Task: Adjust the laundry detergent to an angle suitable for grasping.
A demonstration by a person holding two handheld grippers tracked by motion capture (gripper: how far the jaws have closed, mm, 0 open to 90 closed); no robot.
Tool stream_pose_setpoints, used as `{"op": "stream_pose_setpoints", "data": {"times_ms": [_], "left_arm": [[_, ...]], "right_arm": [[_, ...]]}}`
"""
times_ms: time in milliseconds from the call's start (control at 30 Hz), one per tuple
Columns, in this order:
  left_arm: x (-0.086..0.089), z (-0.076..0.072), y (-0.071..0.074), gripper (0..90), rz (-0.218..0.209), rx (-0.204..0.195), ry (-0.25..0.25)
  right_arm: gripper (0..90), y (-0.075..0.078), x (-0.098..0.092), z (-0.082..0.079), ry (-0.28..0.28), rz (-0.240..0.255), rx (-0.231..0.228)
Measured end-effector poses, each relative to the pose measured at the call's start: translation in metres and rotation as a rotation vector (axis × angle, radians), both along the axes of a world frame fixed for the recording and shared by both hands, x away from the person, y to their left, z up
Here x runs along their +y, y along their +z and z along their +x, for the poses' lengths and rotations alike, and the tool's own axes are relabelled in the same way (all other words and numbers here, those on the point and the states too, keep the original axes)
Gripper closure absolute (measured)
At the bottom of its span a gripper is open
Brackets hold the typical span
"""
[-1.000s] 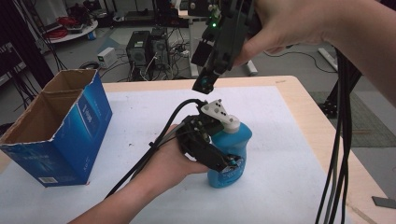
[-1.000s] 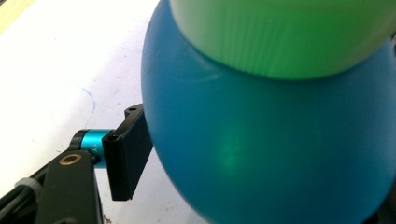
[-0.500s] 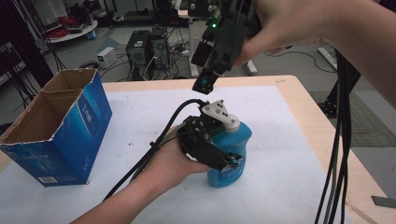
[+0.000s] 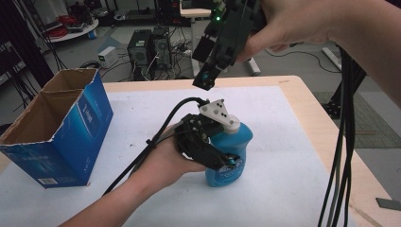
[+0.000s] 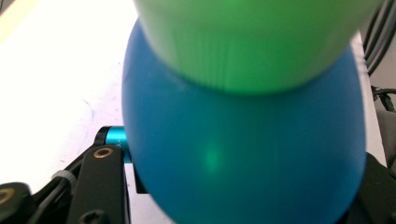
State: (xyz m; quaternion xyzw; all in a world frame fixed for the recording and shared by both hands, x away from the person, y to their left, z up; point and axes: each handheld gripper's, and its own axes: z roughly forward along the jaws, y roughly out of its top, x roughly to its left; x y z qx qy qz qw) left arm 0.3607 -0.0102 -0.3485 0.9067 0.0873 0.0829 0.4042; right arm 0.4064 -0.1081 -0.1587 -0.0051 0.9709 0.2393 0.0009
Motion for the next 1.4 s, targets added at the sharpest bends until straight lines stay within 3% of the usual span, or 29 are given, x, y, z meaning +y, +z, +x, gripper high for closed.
{"op": "stream_pose_setpoints", "data": {"times_ms": [600,833,1000,1267,1400], "left_arm": [[0.067,0.019,0.024,42.7,-0.072,0.052,-0.187],[0.072,0.02,0.015,42.8,-0.033,0.041,-0.225],[0.075,0.02,0.002,42.8,-0.049,0.039,-0.233],[0.075,0.019,-0.007,42.8,-0.032,0.033,-0.258],[0.078,0.02,-0.009,42.7,-0.038,0.041,-0.245]], "right_arm": [[17.1,0.004,-0.004,-0.001,0.013,0.034,0.011],[17.2,0.002,-0.001,0.0,0.016,0.02,0.014],[17.2,0.0,0.002,-0.001,0.019,0.013,0.013],[17.1,-0.003,0.003,0.001,0.021,0.008,0.016],[17.1,-0.004,0.004,0.0,0.023,0.006,0.017]]}}
